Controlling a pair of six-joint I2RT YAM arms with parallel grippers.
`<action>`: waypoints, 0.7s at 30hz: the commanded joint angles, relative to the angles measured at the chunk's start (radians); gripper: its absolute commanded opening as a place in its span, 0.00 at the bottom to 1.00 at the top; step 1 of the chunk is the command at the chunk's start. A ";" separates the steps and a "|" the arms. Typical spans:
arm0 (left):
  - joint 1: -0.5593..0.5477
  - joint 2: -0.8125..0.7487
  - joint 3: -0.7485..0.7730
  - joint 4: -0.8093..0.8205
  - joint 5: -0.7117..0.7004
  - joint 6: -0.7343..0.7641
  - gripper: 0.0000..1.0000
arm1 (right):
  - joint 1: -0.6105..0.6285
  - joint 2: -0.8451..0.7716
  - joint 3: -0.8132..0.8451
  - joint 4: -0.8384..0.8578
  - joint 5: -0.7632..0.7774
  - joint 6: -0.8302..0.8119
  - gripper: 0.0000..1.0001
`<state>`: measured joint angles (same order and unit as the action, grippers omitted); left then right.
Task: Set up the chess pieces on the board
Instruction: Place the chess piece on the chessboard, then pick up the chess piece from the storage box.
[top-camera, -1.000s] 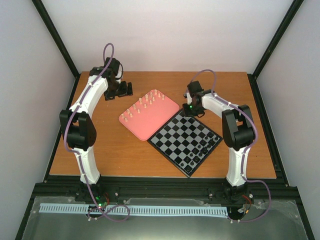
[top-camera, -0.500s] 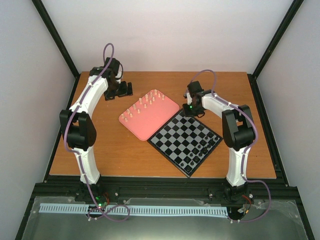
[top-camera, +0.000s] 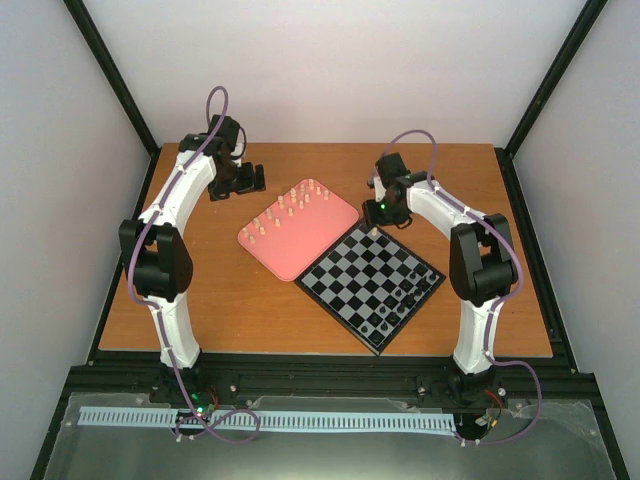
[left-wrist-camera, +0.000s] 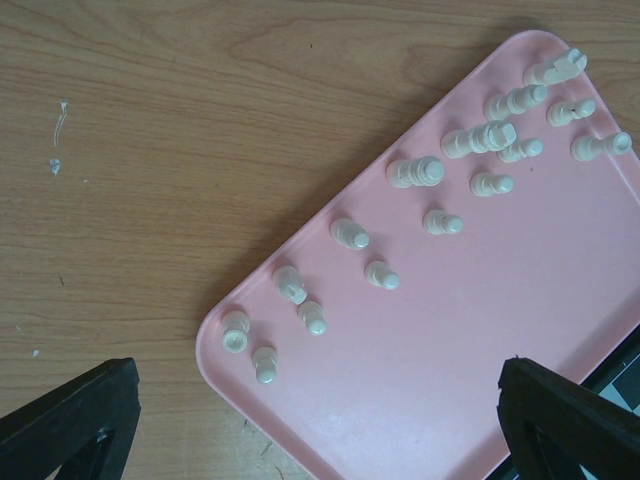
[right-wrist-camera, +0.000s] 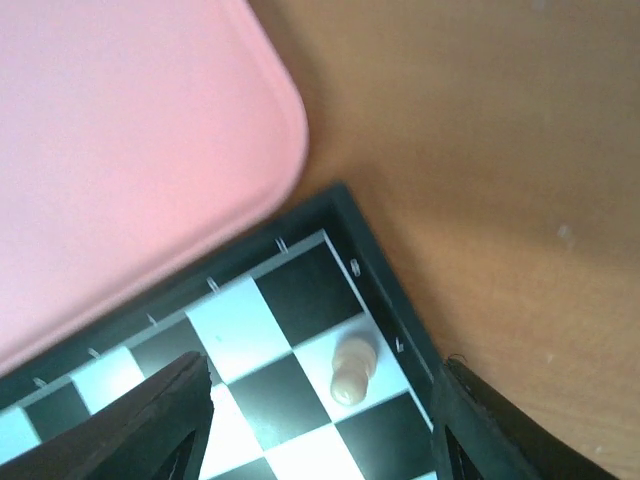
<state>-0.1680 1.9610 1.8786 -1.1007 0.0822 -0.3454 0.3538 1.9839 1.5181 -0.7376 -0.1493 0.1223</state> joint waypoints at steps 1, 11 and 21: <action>0.007 0.009 0.028 -0.006 0.004 -0.013 1.00 | 0.005 -0.006 0.161 -0.027 -0.015 0.003 0.61; 0.006 0.009 0.036 -0.008 0.012 -0.016 1.00 | 0.048 0.403 0.757 -0.080 -0.151 -0.011 0.62; 0.005 -0.012 0.018 -0.002 -0.002 -0.022 1.00 | 0.106 0.583 0.932 -0.051 -0.089 -0.008 0.55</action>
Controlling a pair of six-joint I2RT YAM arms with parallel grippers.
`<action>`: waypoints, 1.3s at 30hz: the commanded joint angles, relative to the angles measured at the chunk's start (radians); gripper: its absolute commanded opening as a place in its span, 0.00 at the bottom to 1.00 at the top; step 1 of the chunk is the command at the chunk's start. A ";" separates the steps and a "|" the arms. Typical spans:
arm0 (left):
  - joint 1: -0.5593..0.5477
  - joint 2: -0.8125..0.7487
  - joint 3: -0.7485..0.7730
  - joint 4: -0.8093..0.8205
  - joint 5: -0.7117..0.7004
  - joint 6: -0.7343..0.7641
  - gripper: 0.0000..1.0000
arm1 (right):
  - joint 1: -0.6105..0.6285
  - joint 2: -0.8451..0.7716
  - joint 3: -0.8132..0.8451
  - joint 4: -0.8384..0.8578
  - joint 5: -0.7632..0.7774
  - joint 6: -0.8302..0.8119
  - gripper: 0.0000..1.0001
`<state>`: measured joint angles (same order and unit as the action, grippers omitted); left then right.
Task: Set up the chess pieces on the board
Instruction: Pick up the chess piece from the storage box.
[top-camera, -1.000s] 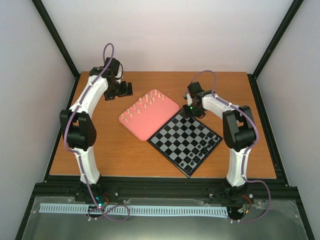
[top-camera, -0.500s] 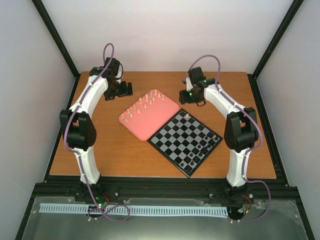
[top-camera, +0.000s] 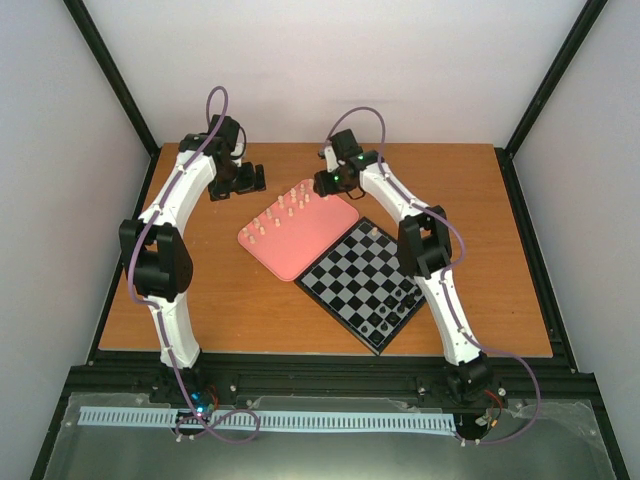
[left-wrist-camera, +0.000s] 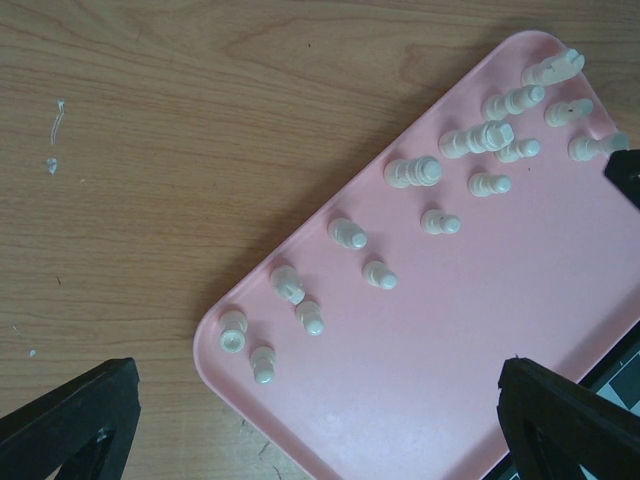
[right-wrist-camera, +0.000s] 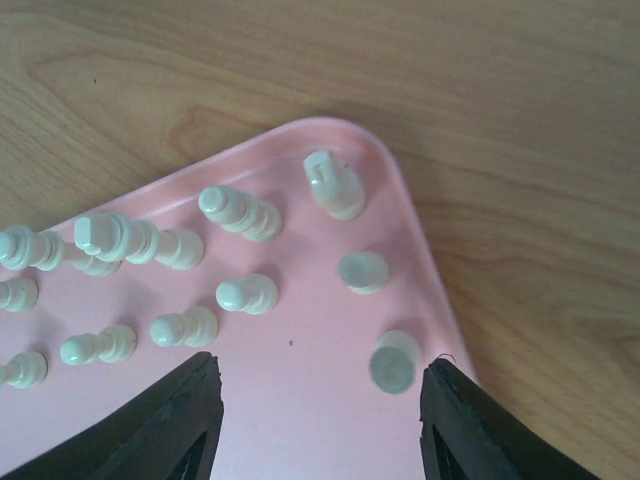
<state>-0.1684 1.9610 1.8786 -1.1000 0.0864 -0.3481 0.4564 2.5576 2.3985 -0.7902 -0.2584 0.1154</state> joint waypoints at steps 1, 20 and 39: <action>0.007 -0.012 0.015 -0.003 -0.008 -0.020 1.00 | 0.005 0.012 0.051 0.002 0.029 -0.001 0.54; 0.007 0.002 0.018 -0.003 0.006 -0.020 1.00 | 0.013 0.049 0.035 -0.006 0.060 -0.003 0.44; 0.017 -0.002 -0.005 0.008 0.018 -0.024 1.00 | 0.021 0.082 0.026 -0.012 0.051 0.006 0.40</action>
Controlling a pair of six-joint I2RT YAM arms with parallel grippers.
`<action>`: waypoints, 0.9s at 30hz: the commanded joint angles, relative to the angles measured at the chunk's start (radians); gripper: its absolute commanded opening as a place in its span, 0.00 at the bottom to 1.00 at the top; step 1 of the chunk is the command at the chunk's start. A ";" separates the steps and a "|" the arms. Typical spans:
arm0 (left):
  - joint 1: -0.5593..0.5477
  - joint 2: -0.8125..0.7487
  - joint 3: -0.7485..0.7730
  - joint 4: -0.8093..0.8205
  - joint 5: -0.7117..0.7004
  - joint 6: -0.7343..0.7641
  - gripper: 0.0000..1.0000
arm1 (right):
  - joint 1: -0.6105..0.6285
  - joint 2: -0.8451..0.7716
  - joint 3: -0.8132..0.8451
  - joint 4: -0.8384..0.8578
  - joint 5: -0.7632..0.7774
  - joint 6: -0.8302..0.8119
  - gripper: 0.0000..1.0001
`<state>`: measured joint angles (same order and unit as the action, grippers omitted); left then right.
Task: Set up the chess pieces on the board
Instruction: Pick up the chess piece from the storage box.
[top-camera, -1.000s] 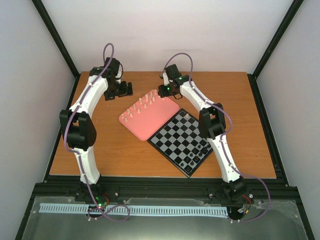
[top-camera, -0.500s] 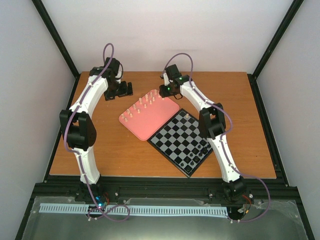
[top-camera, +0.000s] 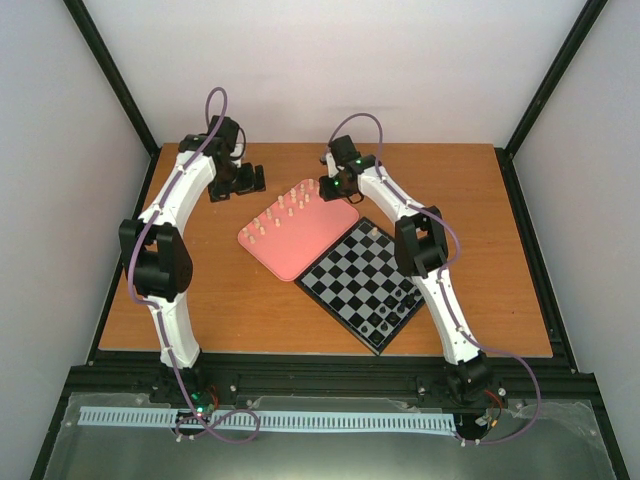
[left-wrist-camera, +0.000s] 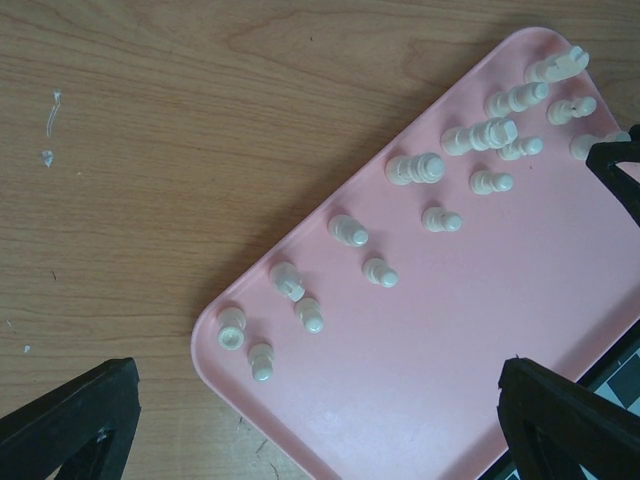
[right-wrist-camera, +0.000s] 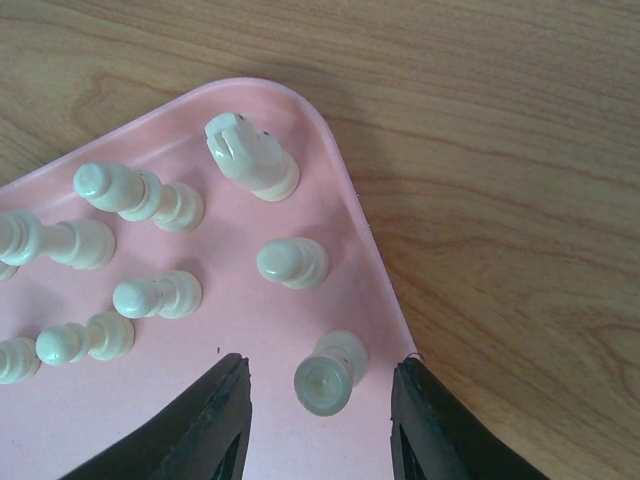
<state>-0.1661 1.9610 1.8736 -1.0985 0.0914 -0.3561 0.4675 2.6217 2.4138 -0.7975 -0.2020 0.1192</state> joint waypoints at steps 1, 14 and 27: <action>0.016 -0.003 -0.002 0.006 0.013 -0.016 1.00 | 0.010 0.019 0.010 -0.006 -0.005 0.003 0.40; 0.020 0.002 0.008 0.006 0.023 -0.016 1.00 | 0.009 0.022 0.012 0.001 0.006 0.005 0.23; 0.020 -0.011 0.006 0.008 0.016 -0.015 1.00 | 0.010 -0.072 -0.003 -0.020 -0.005 0.000 0.08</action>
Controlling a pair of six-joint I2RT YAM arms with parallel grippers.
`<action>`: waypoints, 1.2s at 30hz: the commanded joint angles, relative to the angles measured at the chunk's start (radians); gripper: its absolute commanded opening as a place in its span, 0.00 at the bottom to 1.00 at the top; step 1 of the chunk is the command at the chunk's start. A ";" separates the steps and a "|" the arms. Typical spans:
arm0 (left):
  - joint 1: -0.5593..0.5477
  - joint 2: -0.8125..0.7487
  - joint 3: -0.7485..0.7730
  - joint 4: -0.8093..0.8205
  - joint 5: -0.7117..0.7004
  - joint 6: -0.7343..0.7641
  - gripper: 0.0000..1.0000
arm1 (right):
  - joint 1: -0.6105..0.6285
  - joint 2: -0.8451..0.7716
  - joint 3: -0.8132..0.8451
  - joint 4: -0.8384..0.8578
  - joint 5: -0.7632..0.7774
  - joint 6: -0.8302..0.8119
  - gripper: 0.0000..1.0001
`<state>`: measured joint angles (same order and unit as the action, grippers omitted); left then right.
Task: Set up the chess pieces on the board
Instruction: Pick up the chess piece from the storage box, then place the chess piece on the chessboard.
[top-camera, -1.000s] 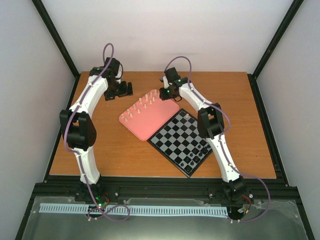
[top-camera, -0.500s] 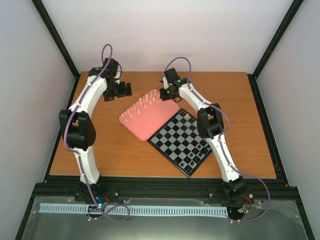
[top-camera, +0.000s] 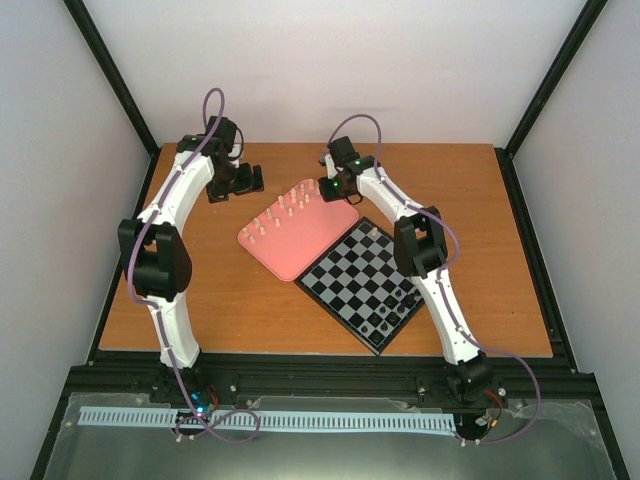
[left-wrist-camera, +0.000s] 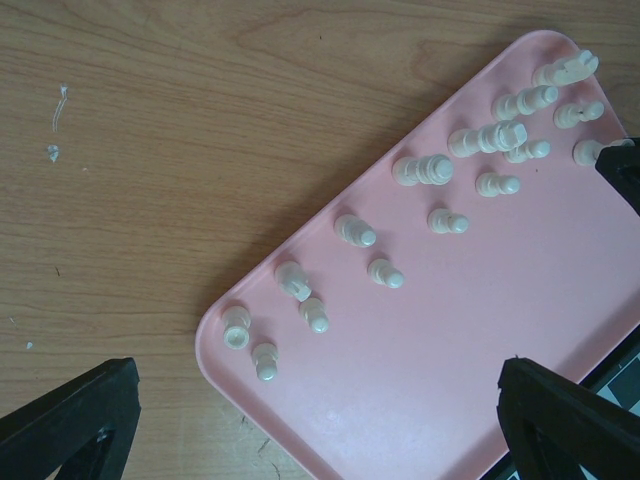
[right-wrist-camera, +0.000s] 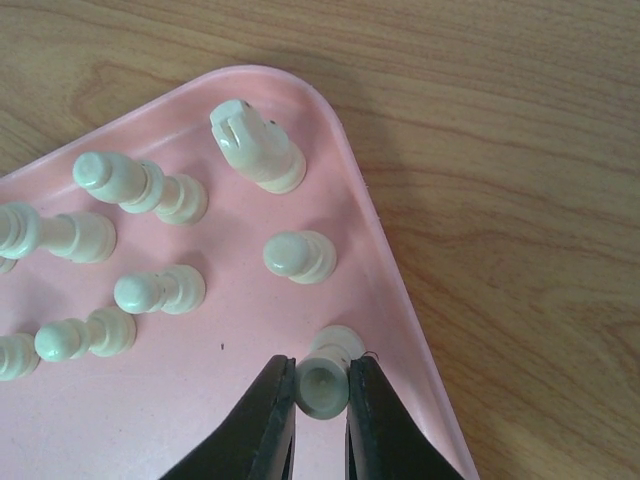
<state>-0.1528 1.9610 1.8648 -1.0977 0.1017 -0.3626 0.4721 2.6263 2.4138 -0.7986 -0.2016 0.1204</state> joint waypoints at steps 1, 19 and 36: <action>0.007 -0.013 0.016 0.007 0.004 -0.008 1.00 | 0.005 -0.097 -0.007 -0.017 -0.005 -0.001 0.08; 0.007 -0.020 0.018 0.011 0.014 -0.013 1.00 | -0.061 -0.636 -0.719 0.029 0.059 -0.026 0.05; 0.007 -0.029 0.006 0.012 -0.005 -0.008 1.00 | -0.061 -0.605 -0.814 0.037 0.092 -0.044 0.05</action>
<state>-0.1524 1.9610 1.8648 -1.0958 0.1047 -0.3634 0.4065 1.9991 1.6142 -0.7769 -0.1249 0.0925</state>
